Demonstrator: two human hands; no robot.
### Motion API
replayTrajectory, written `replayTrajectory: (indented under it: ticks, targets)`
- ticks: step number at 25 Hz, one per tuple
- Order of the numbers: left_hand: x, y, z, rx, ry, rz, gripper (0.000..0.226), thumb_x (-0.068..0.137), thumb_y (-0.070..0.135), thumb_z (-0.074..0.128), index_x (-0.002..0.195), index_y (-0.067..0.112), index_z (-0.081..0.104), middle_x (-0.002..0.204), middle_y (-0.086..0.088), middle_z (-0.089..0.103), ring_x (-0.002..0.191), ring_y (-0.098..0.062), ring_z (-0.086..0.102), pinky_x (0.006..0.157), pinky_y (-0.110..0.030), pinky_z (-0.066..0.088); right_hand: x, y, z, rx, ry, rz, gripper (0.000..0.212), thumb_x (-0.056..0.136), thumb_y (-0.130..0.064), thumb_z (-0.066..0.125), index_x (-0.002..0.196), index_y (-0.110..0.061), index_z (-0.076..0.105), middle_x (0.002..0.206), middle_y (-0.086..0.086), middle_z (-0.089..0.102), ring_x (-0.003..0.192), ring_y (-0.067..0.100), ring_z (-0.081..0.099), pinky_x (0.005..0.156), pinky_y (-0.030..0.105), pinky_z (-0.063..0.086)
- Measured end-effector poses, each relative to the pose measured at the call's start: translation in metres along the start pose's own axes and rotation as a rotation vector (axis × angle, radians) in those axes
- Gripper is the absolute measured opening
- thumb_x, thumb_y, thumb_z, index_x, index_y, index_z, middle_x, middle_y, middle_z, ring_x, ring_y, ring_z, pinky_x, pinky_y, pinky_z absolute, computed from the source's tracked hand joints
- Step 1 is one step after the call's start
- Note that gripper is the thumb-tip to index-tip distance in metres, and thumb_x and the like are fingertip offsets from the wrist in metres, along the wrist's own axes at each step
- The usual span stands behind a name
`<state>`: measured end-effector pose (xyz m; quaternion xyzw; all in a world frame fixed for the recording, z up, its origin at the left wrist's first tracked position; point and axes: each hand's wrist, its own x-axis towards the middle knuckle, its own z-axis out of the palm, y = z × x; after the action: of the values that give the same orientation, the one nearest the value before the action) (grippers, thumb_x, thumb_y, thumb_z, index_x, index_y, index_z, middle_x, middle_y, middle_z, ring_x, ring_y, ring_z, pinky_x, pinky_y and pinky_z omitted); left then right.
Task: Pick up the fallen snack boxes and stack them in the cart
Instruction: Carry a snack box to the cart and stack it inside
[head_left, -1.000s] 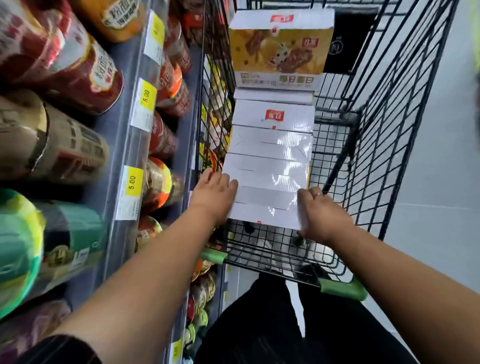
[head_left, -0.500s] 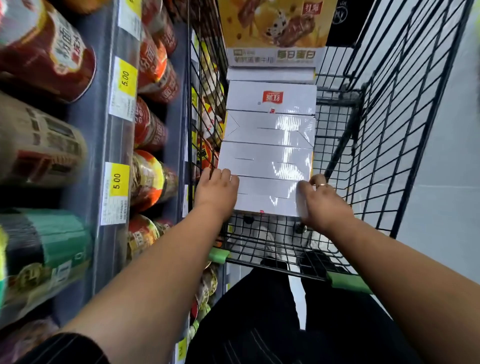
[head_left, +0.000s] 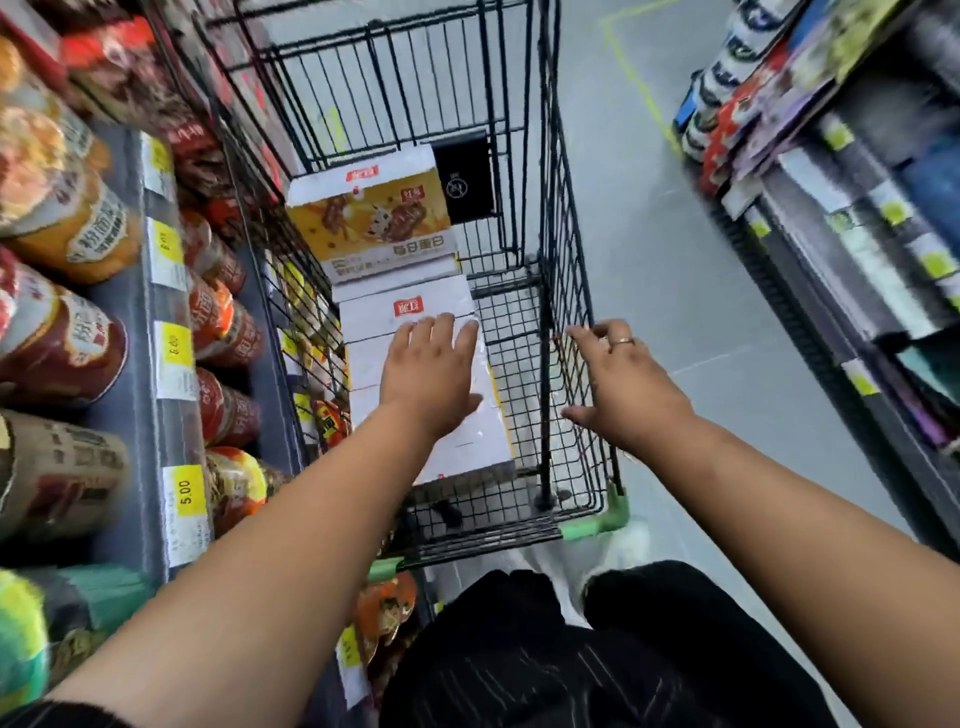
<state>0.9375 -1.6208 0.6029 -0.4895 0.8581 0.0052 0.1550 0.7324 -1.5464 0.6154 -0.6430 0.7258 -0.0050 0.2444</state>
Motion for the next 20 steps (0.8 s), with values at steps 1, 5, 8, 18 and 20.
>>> replayTrajectory:
  ticks: [1, 5, 8, 18, 20]
  targets:
    - [0.001, 0.015, -0.017, -0.017, 0.030, 0.022, 0.087, 0.085, 0.059, 0.059, 0.151, 0.020, 0.017, 0.154, -0.010, 0.026, 0.140, -0.031, 0.027, 0.116, -0.043, 0.018, -0.012, 0.009, -0.011, 0.004, 0.028, 0.015, 0.090, 0.075, -0.037, 0.079, 0.147, -0.024, 0.027, 0.141, 0.009, 0.029, 0.123, 0.032, 0.042, 0.099, 0.044, 0.045]
    - [-0.007, 0.101, -0.089, -0.124, 0.150, 0.159, 0.095, 0.080, 0.062, 0.063, 0.153, 0.024, 0.013, 0.156, -0.008, 0.023, 0.141, -0.029, 0.027, 0.115, -0.043, 0.024, -0.073, 0.060, -0.054, 0.013, 0.129, 0.126, 0.095, 0.076, -0.041, 0.077, 0.150, -0.024, 0.021, 0.145, 0.009, 0.027, 0.126, 0.032, 0.041, 0.101, 0.041, 0.042]
    - [-0.024, 0.188, -0.131, -0.098, 0.210, 0.337, 0.099, 0.080, 0.066, 0.060, 0.153, 0.024, 0.009, 0.159, -0.008, 0.018, 0.144, -0.029, 0.022, 0.117, -0.044, 0.022, -0.139, 0.118, -0.077, 0.027, 0.190, 0.235, 0.097, 0.076, -0.047, 0.076, 0.150, -0.025, 0.018, 0.150, 0.007, 0.024, 0.127, 0.032, 0.041, 0.101, 0.041, 0.042]
    - [-0.110, 0.515, -0.206, -0.115, 0.282, 0.826, 0.100, 0.080, 0.066, 0.059, 0.154, 0.028, 0.003, 0.159, -0.002, 0.016, 0.142, -0.023, 0.024, 0.115, -0.036, 0.022, -0.419, 0.326, -0.109, 0.143, 0.330, 0.653, 0.105, 0.072, -0.060, 0.072, 0.152, -0.030, 0.011, 0.157, 0.003, 0.015, 0.137, 0.032, 0.031, 0.110, 0.041, 0.034]
    - [-0.124, 0.562, -0.213, -0.135, 0.253, 0.907, 0.100, 0.081, 0.066, 0.059, 0.154, 0.029, 0.002, 0.160, -0.002, 0.013, 0.145, -0.023, 0.019, 0.116, -0.038, 0.020, -0.463, 0.356, -0.110, 0.187, 0.367, 0.753, 0.105, 0.071, -0.059, 0.074, 0.152, -0.031, 0.013, 0.157, 0.002, 0.015, 0.135, 0.032, 0.034, 0.109, 0.043, 0.036]
